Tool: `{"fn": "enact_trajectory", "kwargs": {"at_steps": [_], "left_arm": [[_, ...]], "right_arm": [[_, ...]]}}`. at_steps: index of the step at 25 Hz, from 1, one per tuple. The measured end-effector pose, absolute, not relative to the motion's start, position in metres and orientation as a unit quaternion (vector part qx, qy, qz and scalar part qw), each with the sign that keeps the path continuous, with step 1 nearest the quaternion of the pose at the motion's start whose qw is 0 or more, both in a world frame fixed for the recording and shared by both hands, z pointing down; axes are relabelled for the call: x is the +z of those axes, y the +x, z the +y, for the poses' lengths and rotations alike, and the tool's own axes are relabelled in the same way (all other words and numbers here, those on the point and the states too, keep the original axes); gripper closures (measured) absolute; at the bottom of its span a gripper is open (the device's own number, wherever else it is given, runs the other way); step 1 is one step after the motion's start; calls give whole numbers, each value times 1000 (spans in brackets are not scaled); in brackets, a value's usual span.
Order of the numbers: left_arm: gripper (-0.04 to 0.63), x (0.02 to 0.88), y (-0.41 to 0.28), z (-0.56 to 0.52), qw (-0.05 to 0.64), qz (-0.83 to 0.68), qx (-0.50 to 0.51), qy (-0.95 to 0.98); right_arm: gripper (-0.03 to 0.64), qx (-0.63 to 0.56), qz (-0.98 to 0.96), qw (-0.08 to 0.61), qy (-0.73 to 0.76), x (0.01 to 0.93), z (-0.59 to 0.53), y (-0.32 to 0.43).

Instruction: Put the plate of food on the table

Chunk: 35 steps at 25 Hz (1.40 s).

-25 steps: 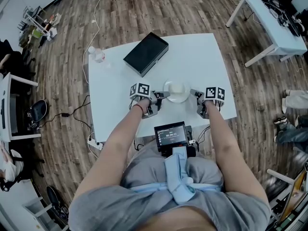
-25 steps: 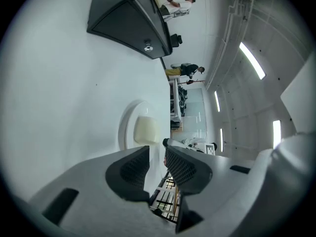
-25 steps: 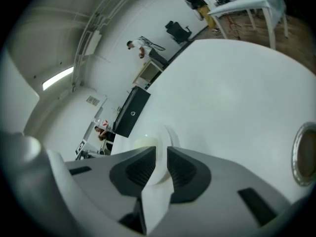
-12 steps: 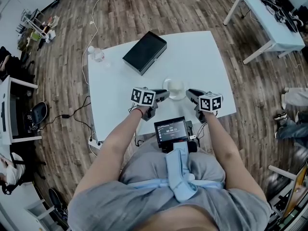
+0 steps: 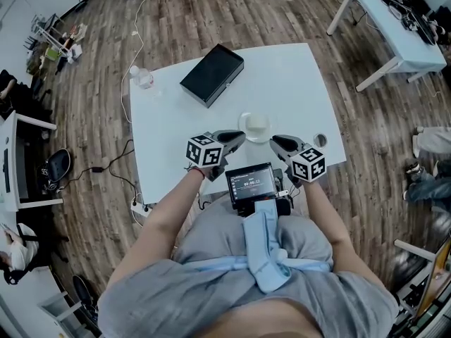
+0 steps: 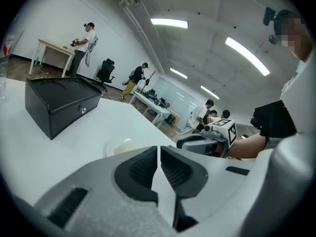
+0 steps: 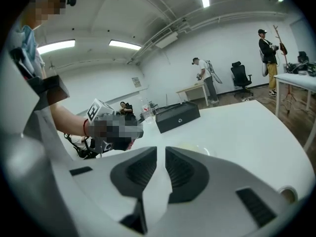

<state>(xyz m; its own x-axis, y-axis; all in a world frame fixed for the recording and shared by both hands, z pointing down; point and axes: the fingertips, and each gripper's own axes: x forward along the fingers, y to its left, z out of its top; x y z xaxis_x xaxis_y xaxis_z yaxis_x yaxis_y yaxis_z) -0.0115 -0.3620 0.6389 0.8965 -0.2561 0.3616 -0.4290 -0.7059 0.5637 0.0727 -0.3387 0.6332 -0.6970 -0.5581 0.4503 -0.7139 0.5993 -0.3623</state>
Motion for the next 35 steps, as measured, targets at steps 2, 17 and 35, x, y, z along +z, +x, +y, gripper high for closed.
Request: {"fn": "enact_trajectory", "kwargs": {"at_steps": [2,17,35], "left_arm": [[565,627,-17,-358,320,-195,115,920],[569,545,-51,-326,241,-235,49,940],[569,549,-24,-306,213,-207,80,952]], "right_arm": [[554,258,-884,135,365,622,-334,70],[554,198,-899,69,384,556,-297,67],[563,187,-906,53,377,548,-296,58]]}}
